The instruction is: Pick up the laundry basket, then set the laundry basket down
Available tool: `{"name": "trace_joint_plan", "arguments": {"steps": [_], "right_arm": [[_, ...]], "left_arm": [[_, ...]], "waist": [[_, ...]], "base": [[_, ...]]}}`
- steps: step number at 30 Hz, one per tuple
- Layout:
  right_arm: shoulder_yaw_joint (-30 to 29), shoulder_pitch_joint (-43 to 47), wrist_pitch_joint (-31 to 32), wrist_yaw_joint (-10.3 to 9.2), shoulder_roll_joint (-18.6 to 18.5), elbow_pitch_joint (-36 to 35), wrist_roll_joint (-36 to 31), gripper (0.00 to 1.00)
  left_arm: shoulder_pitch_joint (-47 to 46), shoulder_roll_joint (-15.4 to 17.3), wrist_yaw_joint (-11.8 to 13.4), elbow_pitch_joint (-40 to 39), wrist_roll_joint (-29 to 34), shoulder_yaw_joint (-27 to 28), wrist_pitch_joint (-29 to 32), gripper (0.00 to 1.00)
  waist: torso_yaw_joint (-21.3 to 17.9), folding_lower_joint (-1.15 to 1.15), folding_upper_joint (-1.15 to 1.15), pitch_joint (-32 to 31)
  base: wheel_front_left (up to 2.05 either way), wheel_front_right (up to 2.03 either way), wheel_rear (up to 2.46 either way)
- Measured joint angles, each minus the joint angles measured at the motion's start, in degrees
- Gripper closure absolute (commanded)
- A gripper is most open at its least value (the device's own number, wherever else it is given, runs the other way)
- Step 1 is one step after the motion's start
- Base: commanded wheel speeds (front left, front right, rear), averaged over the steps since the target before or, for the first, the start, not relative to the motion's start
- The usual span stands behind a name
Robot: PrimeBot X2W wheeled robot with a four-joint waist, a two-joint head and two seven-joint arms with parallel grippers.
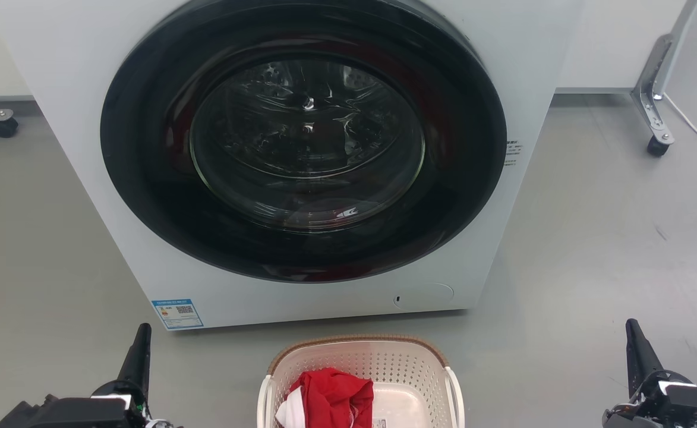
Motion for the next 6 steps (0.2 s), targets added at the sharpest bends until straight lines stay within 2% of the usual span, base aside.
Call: {"name": "trace_joint_plan", "arguments": {"steps": [6], "right_arm": [[0.0, 0.0, 0.0, 0.0, 0.0, 0.0, 0.0, 1.0]], "left_arm": [[0.0, 0.0, 0.0, 0.0, 0.0, 0.0, 0.0, 1.0]], "waist": [[0.0, 0.0, 0.0, 0.0]], "base": [[0.0, 0.0, 0.0]]}}
